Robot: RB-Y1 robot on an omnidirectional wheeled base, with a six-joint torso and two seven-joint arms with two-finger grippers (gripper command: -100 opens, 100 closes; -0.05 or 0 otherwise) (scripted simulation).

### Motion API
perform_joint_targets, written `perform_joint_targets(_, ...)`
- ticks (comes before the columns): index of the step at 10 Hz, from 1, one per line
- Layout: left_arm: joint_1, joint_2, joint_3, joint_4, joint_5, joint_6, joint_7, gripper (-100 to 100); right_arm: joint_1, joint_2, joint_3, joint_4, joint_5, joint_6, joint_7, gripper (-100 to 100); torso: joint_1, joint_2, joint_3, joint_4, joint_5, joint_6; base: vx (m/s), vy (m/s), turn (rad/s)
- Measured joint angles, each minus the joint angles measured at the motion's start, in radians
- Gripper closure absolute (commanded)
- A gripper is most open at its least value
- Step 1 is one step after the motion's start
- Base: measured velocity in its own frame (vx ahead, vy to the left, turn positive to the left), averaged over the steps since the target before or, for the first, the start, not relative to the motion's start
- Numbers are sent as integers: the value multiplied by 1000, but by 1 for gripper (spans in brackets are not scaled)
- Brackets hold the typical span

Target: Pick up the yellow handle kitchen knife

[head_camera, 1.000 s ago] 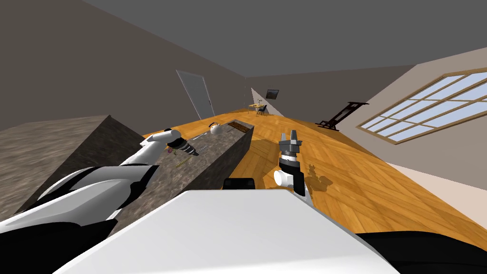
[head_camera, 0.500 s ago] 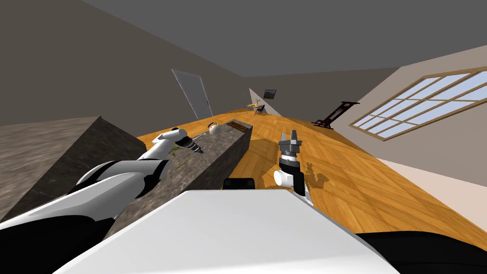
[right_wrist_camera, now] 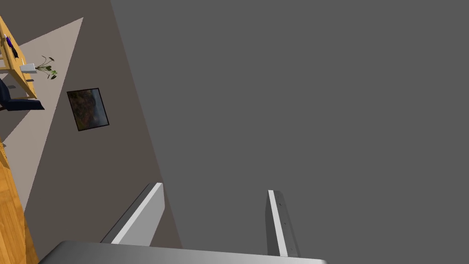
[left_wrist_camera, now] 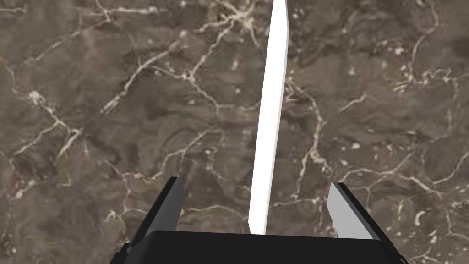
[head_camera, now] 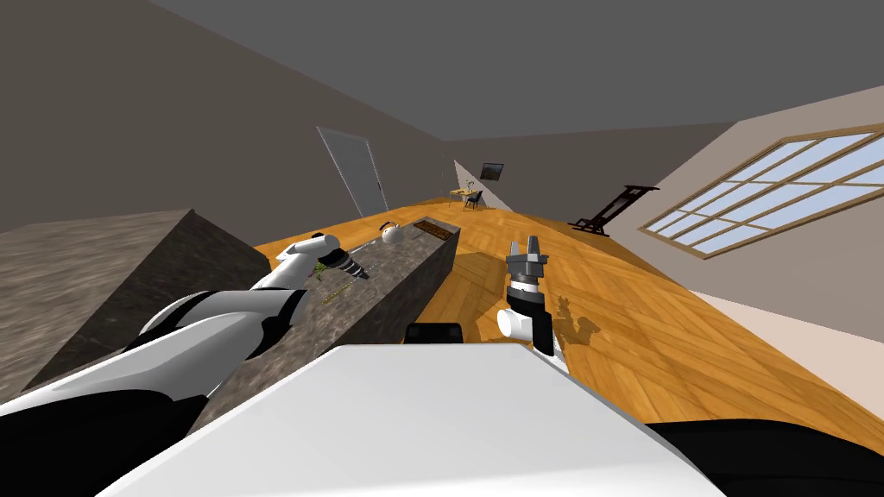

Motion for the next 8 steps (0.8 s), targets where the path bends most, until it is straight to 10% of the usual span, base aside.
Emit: perform_joint_targets(8,-20,42,52,181,-26,-110,57,-100,0,0,0,0,0,0,0,0,6,9,5,2,1,0,-127,67,-319)
